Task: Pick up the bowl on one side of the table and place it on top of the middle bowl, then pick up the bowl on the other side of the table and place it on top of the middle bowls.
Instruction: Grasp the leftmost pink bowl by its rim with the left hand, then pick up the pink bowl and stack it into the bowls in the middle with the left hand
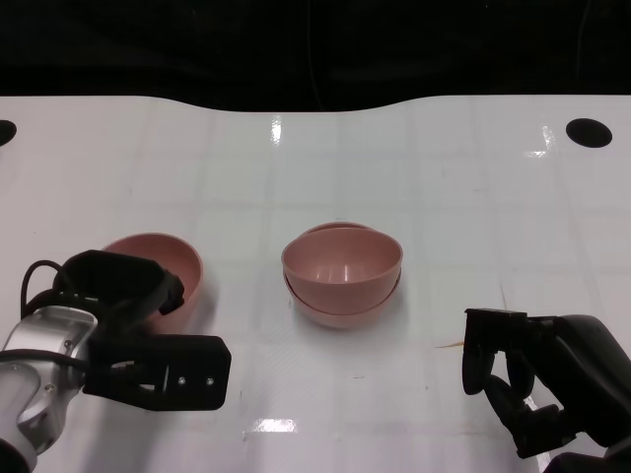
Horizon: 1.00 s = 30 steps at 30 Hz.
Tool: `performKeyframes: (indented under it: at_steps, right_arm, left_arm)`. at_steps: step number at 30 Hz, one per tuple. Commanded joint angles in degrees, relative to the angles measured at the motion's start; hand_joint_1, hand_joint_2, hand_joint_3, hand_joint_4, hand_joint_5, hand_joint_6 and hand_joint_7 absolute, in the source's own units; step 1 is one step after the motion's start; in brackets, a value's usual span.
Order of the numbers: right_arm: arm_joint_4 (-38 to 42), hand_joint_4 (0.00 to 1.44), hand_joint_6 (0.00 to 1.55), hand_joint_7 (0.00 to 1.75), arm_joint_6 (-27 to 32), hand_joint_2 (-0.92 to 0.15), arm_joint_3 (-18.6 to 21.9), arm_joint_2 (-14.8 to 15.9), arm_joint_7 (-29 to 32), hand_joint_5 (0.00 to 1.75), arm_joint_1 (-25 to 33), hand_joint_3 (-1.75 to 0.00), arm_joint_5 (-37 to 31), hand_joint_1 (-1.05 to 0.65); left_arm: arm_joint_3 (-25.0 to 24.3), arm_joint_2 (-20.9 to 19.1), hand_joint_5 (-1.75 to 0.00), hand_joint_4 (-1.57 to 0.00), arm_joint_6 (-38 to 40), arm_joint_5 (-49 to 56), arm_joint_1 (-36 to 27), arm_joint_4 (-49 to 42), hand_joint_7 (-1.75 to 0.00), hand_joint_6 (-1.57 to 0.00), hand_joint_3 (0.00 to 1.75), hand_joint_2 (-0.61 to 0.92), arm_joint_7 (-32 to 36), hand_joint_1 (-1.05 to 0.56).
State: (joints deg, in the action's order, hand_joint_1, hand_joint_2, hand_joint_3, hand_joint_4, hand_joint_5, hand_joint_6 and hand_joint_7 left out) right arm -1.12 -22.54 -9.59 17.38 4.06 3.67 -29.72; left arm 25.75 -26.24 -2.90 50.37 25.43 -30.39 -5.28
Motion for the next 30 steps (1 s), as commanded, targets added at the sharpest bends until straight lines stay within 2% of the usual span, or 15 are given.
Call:
performKeyframes:
  at_steps: [1,3,5,7,14,16,18,20,21,24,26,27,28,29,30]
  right_arm:
    - [-0.5,0.93,0.77,1.62,0.3,-0.2,0.1,0.1,-0.2,1.75,0.3,-1.51,0.5,-0.09]
    - [-0.2,0.93,0.77,1.62,0.0,-0.21,0.1,0.0,-0.1,1.75,0.3,-1.52,0.6,-0.09]
    - [0.1,0.93,0.77,1.61,-0.1,-0.21,-0.1,0.0,0.0,1.75,0.1,-1.52,0.5,-0.09]
    - [0.3,0.94,0.77,1.61,-0.1,-0.21,-0.1,0.0,0.0,1.75,0.0,-1.52,0.2,-0.09]
    - [2.3,0.95,0.79,1.61,-0.6,-0.2,-0.4,-0.2,0.7,1.75,-0.8,-1.52,0.2,-0.09]
    - [2.7,0.95,0.79,1.61,-0.7,-0.2,-0.5,-0.3,0.8,1.75,-1.1,-1.52,0.1,-0.09]
    - [3.0,0.95,0.79,1.61,-0.7,-0.2,-0.6,-0.4,0.9,1.75,-1.3,-1.53,-0.1,-0.09]
    - [3.0,0.95,0.79,1.6,-0.7,-0.2,-0.7,-0.5,1.1,1.75,-1.3,-1.53,-0.3,-0.09]
    - [2.9,0.95,0.79,1.6,-0.7,-0.2,-0.7,-0.4,1.3,1.75,-1.4,-1.53,-0.6,-0.09]
    - [2.6,0.95,0.79,1.61,-0.4,-0.2,-0.7,-0.5,1.3,1.75,-1.4,-1.53,-0.8,-0.08]
    - [2.6,0.95,0.79,1.61,-0.2,-0.2,-0.7,-0.6,1.0,1.75,-1.4,-1.53,-0.6,-0.08]
    - [2.6,0.95,0.78,1.6,-0.1,-0.2,-0.6,-0.6,0.9,1.75,-1.5,-1.53,-0.6,-0.08]
    - [2.7,0.95,0.78,1.59,-0.1,-0.2,-0.6,-0.5,0.9,1.75,-1.5,-1.53,-0.6,-0.08]
    - [2.6,0.95,0.78,1.59,-0.1,-0.2,-0.6,-0.4,0.8,1.75,-1.5,-1.53,-0.6,-0.08]
    - [2.5,0.95,0.78,1.58,0.0,-0.2,-0.7,-0.4,0.7,1.75,-1.4,-1.53,-0.6,-0.08]
  left_arm:
    - [-0.5,-0.9,-1.73,-0.78,-1.4,-1.1,-0.1,-1.0,-1.02,-0.81,0.26,0.92,3.3,-0.25]
    - [-0.6,-1.2,-1.74,-0.79,-1.4,-1.0,-0.2,-0.1,-1.33,-0.72,0.34,0.92,5.0,-0.24]
    - [-0.6,-1.5,-1.75,-0.81,-1.6,-0.7,-0.3,1.1,-1.54,-0.64,0.35,0.92,6.4,-0.23]
    - [-0.4,-1.8,-1.75,-0.82,-1.9,-0.5,-0.3,1.4,-1.64,-0.6,0.34,0.92,7.2,-0.24]
    - [-1.2,-2.2,-1.75,-0.82,-1.6,-1.1,0.4,4.4,-1.73,-0.54,0.35,0.92,7.0,-0.22]
    - [-1.6,-2.4,-1.75,-0.82,-1.8,-1.3,0.6,4.9,-1.42,-0.64,0.3,0.92,7.1,-0.24]
    - [-1.9,-2.7,-1.75,-0.8,-2.0,-1.5,0.8,5.5,-1.26,-0.71,0.26,0.92,7.0,-0.25]
    - [-2.2,-3.1,-1.75,-0.79,-2.1,-1.4,0.9,6.4,-1.22,-0.73,0.25,0.92,6.9,-0.25]
    - [-2.4,-3.4,-1.75,-0.79,-2.1,-1.3,1.0,7.3,-1.34,-0.68,0.25,0.92,6.7,-0.25]
    - [-2.6,-4.2,-1.75,-0.76,-2.8,-1.5,1.7,9.6,-1.01,-0.71,0.21,0.92,5.5,-0.3]
    - [-2.7,-4.7,-1.75,-0.75,-3.9,-1.7,2.7,10.8,-0.74,-0.84,0.17,0.92,5.0,-0.32]
    - [-2.7,-4.8,-1.75,-0.76,-4.4,-1.7,3.2,11.2,-0.53,-0.95,0.12,0.92,4.8,-0.32]
    - [-2.7,-4.9,-1.75,-0.76,-4.7,-1.8,3.5,11.4,-0.45,-1.01,0.11,0.92,4.6,-0.31]
    - [-2.7,-4.9,-1.75,-0.76,-5.1,-1.9,4.1,11.8,-0.41,-1.04,0.1,0.92,4.0,-0.31]
    - [-2.7,-5.0,-1.75,-0.75,-5.8,-2.0,4.9,12.2,-0.64,-0.97,0.1,0.92,3.7,-0.3]
